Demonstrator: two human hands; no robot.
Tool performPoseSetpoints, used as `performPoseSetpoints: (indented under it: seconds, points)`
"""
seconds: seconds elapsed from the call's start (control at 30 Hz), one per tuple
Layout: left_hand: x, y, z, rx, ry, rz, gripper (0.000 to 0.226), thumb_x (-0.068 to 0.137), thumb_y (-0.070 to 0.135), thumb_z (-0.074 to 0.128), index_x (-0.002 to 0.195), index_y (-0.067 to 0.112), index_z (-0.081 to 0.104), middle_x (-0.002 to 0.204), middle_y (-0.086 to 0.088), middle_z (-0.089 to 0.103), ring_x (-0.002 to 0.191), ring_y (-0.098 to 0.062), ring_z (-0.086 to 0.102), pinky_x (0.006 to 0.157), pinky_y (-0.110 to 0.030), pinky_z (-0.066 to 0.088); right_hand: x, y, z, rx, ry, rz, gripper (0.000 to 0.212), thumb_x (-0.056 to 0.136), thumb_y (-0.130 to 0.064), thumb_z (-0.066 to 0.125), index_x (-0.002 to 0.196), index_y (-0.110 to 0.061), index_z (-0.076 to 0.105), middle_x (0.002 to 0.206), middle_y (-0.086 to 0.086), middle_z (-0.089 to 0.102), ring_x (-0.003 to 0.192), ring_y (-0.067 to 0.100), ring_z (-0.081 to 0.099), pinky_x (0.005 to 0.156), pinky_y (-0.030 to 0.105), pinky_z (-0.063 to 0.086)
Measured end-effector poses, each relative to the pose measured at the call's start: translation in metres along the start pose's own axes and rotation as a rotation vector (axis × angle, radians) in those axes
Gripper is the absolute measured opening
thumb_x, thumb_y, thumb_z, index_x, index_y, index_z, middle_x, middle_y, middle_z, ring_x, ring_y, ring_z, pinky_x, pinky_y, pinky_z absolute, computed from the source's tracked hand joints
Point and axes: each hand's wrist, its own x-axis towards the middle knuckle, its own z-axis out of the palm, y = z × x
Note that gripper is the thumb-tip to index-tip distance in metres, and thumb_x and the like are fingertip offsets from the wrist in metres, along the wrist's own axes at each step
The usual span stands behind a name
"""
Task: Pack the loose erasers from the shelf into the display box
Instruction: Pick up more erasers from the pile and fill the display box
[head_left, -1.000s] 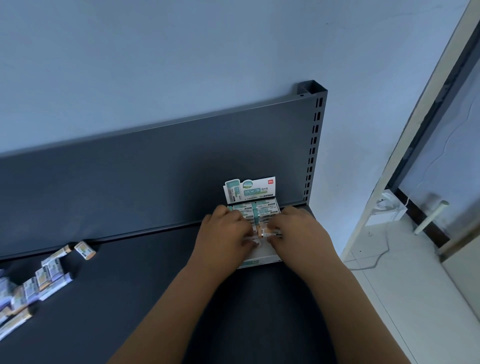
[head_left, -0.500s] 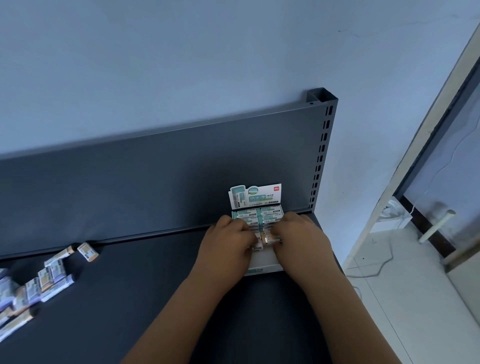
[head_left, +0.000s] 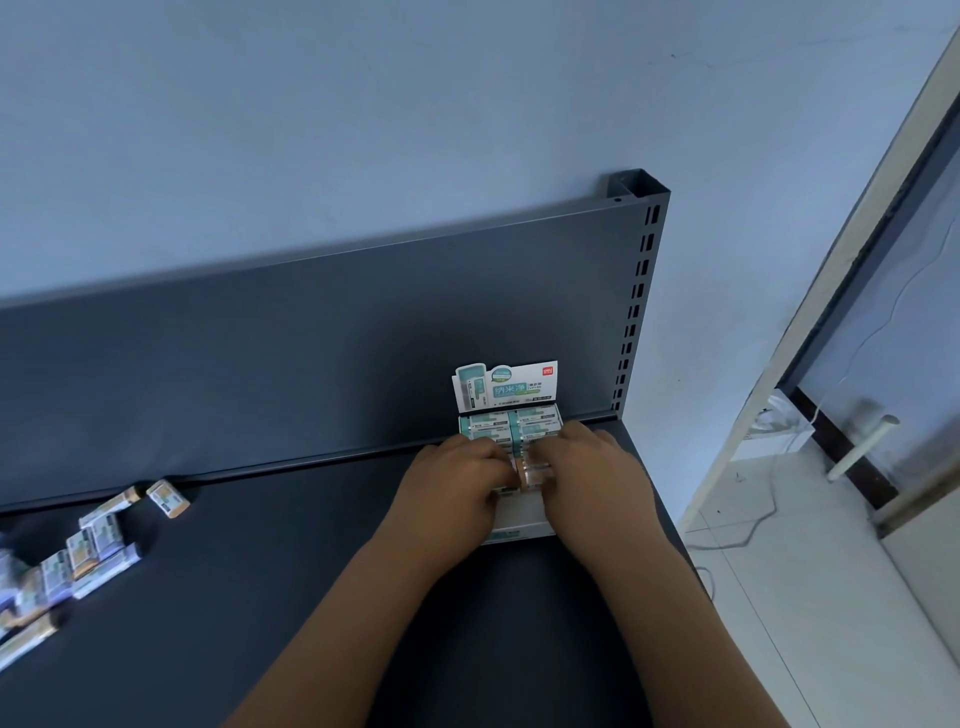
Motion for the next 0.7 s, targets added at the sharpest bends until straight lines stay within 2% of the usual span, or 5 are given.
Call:
performPoseSetpoints:
  seconds: [0.17, 0.3, 0.5, 0.6, 0.7]
  points:
    - [-0.0001, 0.0021, -0.0035, -0.050, -0.044, -0.031, 0.051, 0.078, 0.004, 0.057, 0.116, 0.037, 0.067, 0.112, 0.014, 0.066, 0.104, -0.018, 0.055, 0.082, -0.035, 0.051, -0.0010, -0.0005, 0.0006, 0.015, 0.033, -0.002, 0.029, 0.080, -0.011, 0.062, 0.101, -0.029, 0.072, 0.105, -0.003, 0.065, 0.093, 0.024, 0.058, 0.072, 0.033, 0.052]
    - [0.0021, 0.0014, -0.0022, -0.020, -0.070, -0.018, 0.046, 0.080, 0.005, 0.060, 0.113, 0.035, 0.074, 0.114, 0.016, 0.063, 0.105, -0.018, 0.052, 0.081, -0.037, 0.051, -0.0014, 0.0014, 0.0028, -0.003, 0.034, 0.013, 0.026, 0.082, -0.013, 0.062, 0.098, -0.029, 0.076, 0.103, -0.005, 0.062, 0.091, 0.023, 0.055, 0.069, 0.029, 0.047]
    - [0.0029, 0.0014, 0.0004, 0.022, -0.071, -0.003, 0.041, 0.083, 0.016, 0.058, 0.114, 0.038, 0.073, 0.114, 0.016, 0.062, 0.105, -0.020, 0.054, 0.079, -0.038, 0.049, -0.0022, 0.0011, 0.0055, -0.008, -0.003, 0.021, 0.030, 0.086, -0.016, 0.058, 0.107, -0.030, 0.076, 0.106, -0.006, 0.062, 0.095, 0.022, 0.052, 0.072, 0.028, 0.048]
    - [0.0006, 0.0004, -0.0003, 0.016, -0.072, -0.010, 0.038, 0.088, 0.032, 0.047, 0.116, 0.041, 0.071, 0.115, 0.018, 0.061, 0.105, -0.017, 0.053, 0.079, -0.038, 0.049, -0.0038, 0.0020, 0.0078, 0.016, 0.016, 0.048, 0.029, 0.085, -0.015, 0.057, 0.100, -0.029, 0.076, 0.099, -0.008, 0.064, 0.090, 0.020, 0.050, 0.070, 0.030, 0.049]
    - [-0.0028, -0.0015, 0.0020, -0.003, -0.055, -0.008, 0.038, 0.090, 0.033, 0.045, 0.117, 0.043, 0.070, 0.116, 0.019, 0.061, 0.105, -0.016, 0.053, 0.079, -0.039, 0.049, -0.0063, 0.0021, 0.0094, 0.034, 0.050, 0.060, 0.022, 0.085, -0.017, 0.059, 0.092, -0.027, 0.076, 0.093, -0.008, 0.065, 0.084, 0.019, 0.051, 0.063, 0.028, 0.047]
